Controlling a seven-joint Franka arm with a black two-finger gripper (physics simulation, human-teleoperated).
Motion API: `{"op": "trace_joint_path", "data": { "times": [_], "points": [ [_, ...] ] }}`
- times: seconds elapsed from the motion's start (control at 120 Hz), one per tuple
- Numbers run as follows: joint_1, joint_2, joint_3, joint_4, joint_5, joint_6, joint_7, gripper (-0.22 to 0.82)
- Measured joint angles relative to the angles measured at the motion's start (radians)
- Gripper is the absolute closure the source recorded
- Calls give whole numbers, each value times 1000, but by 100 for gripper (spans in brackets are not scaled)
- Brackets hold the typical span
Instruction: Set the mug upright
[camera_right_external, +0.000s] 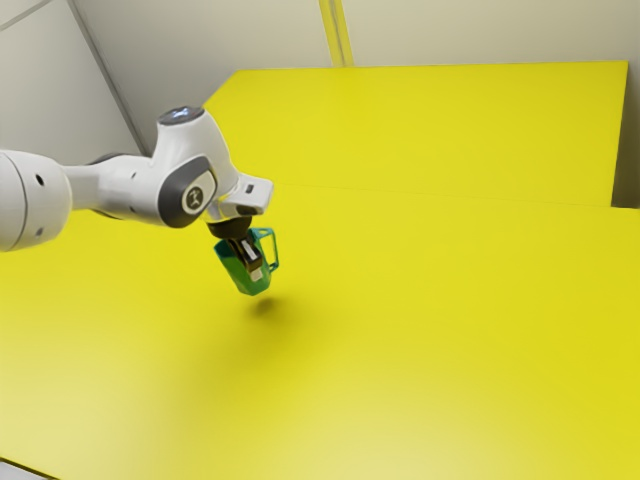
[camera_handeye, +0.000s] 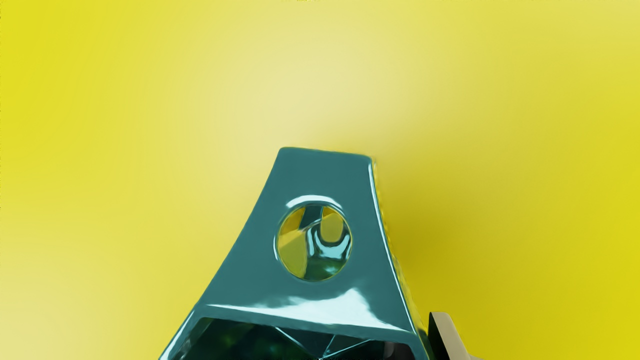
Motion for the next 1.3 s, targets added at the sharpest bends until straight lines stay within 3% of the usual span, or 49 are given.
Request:
{"op": "trace_joint_path", "data": {
  "times": [0.892, 1.3],
  "points": [
    [10, 67, 2, -72, 19, 160, -81, 78],
    [11, 70, 1, -71, 4, 172, -73, 57]
  ]
}}
